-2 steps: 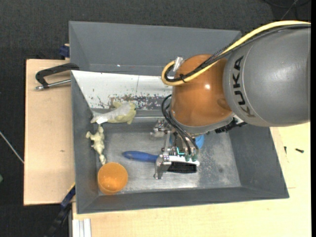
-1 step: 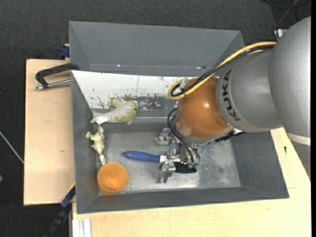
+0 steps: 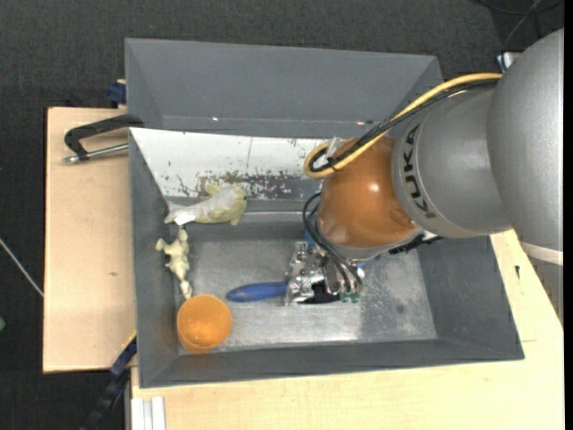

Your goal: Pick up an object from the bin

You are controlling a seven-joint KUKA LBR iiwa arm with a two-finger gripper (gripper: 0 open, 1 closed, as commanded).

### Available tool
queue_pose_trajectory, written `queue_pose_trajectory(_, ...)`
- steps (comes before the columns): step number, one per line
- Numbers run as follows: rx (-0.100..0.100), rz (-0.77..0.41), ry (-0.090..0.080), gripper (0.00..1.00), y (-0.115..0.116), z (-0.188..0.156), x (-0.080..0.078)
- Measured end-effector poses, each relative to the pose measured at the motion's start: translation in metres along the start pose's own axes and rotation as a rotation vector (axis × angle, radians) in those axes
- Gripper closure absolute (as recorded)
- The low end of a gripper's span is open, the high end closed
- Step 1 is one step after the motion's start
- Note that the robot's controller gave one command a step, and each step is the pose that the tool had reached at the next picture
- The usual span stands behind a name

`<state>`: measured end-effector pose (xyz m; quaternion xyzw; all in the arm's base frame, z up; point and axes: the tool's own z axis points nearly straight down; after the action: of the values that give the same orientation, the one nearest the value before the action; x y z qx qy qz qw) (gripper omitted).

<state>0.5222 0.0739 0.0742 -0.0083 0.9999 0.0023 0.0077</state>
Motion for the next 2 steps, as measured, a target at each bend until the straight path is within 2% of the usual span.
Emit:
queue_pose_trajectory(1,0.002,0.000,0.017,0.00,-0.0005,0.0025,0.0044)
queue_pose_trajectory(2,0.000,0.000,0.000,1.00,-0.0003,0.0000,-0.0001)
